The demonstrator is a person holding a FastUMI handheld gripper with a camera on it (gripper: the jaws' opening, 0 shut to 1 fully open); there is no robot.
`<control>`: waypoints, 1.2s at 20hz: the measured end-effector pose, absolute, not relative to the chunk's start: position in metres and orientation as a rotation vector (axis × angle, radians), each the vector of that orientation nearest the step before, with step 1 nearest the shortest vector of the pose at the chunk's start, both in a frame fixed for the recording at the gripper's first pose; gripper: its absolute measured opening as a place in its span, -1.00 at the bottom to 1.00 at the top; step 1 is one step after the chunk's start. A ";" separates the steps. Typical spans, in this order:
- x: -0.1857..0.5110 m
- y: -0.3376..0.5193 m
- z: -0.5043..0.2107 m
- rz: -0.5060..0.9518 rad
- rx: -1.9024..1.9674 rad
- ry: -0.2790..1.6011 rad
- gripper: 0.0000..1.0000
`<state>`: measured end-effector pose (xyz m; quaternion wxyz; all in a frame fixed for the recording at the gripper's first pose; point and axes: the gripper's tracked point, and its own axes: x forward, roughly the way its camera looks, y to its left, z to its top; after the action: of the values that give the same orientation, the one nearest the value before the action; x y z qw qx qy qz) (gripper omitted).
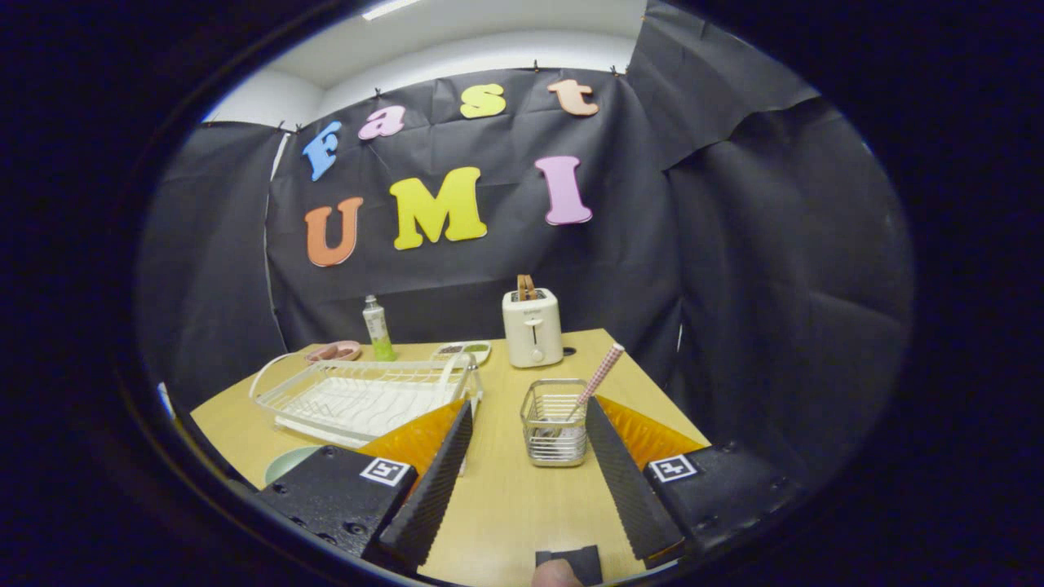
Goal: Take the plate from the dish rack, then take the spoon from the basket and place it into the plate.
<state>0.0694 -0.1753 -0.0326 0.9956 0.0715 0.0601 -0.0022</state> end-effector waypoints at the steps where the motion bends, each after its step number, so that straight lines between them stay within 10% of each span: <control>1: 0.076 -0.178 -0.037 -0.001 0.135 0.119 0.82; 13: 0.191 -0.235 -0.063 -0.014 0.240 0.192 0.65; 24: 0.221 -0.232 -0.063 0.076 0.322 0.228 -0.57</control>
<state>0.2209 -0.2321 -0.0634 0.9799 0.1601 0.1131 0.0377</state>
